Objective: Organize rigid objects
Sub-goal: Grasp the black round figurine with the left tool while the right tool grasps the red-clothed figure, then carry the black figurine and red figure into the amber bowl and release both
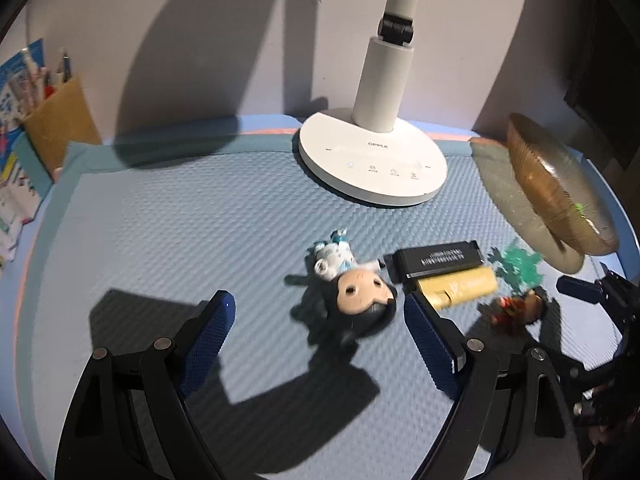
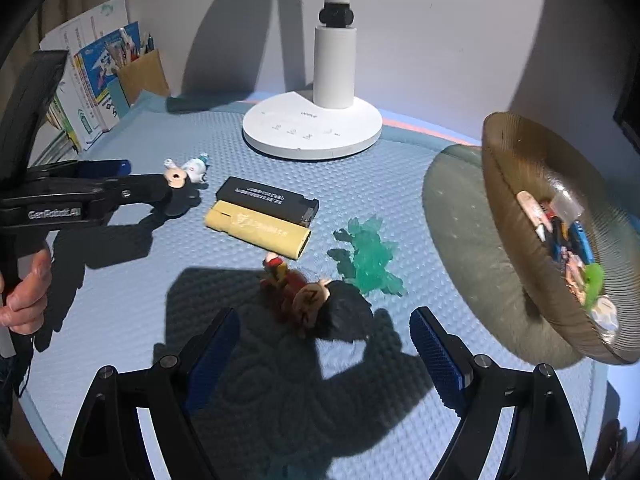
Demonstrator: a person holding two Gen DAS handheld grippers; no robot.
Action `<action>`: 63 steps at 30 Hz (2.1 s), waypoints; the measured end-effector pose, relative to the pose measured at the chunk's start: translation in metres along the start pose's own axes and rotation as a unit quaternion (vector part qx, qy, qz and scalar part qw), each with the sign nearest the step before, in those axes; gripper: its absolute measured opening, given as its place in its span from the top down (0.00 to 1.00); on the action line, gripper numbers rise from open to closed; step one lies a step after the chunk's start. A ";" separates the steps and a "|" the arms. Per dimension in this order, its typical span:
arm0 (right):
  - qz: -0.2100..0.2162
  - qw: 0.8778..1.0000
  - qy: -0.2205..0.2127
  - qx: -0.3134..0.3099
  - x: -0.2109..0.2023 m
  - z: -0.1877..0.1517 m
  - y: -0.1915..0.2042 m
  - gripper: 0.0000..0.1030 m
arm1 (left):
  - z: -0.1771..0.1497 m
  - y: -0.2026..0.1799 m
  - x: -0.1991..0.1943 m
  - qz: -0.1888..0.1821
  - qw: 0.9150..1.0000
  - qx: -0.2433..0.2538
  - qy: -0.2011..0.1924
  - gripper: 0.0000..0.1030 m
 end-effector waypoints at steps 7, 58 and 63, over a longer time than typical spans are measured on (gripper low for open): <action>0.024 1.000 0.008 0.005 0.014 0.003 0.006 0.42 | -0.001 -0.007 0.025 -0.023 1.000 0.004 0.010 0.53; 0.054 0.997 -0.025 0.041 -0.060 -0.051 0.060 0.63 | -0.079 -0.032 -0.082 -0.061 0.995 -0.001 -0.073 0.61; 0.026 0.993 -0.063 0.095 -0.097 -0.036 -0.001 0.63 | -0.040 -0.071 -0.106 -0.076 0.990 0.042 -0.109 0.61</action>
Point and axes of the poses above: each gripper's, at about its wrist camera, not at the fingertips, and x roughly the way its jaws point, y to its left, z to its top, the point moved 10 cm from there along x, roughly the way its jaws point, and after that the axes turned 12 degrees about -z, right-handed, at the moved point
